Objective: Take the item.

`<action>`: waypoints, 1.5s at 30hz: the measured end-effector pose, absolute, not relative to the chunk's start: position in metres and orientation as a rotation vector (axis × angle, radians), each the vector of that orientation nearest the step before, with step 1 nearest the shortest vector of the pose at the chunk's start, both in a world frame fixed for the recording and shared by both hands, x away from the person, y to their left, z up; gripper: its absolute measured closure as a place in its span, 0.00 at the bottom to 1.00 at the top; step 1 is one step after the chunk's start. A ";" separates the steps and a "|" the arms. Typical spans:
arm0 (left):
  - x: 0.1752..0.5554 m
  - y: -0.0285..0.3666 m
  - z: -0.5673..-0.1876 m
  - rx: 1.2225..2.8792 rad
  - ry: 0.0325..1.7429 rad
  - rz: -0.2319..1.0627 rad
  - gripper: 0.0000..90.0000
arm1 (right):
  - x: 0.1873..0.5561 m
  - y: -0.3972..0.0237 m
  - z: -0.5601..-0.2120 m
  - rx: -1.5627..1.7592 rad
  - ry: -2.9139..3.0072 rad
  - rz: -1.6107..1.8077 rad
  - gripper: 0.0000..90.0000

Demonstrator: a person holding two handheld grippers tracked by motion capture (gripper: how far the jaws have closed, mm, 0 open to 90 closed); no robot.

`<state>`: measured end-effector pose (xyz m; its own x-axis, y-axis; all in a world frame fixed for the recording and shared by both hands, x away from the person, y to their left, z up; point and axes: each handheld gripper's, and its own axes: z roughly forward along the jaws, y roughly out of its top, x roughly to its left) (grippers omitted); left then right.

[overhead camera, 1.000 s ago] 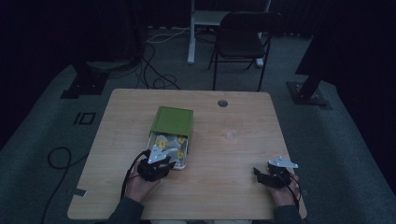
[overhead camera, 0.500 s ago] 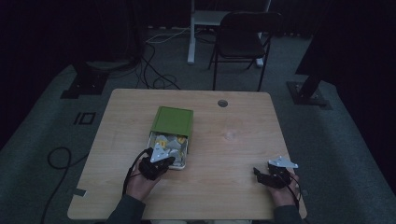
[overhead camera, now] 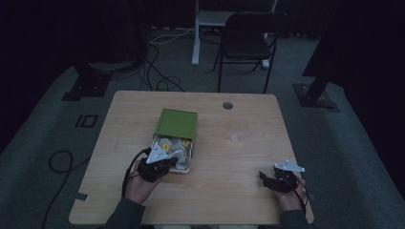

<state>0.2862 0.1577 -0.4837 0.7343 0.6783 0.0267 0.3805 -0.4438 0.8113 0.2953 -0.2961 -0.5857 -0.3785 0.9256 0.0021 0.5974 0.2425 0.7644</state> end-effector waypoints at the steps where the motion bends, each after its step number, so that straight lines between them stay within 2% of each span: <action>1: 0.286 0.158 -0.482 2.082 0.793 0.446 1.00 | 0.295 -0.296 -0.586 1.389 2.066 0.962 0.32; 19: 0.280 0.157 -0.460 2.051 0.727 0.430 1.00 | 0.295 -0.296 -0.586 1.389 2.066 0.961 0.32; 45: 0.295 0.142 -0.453 2.031 0.683 0.370 1.00 | 0.295 -0.296 -0.586 1.391 2.064 0.964 0.32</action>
<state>0.2950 0.1422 -0.4533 0.8001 0.5998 -0.0095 0.3195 -0.4127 0.8530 0.2954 -0.2959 -0.5857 -0.3774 0.9261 0.0041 0.5973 0.2400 0.7652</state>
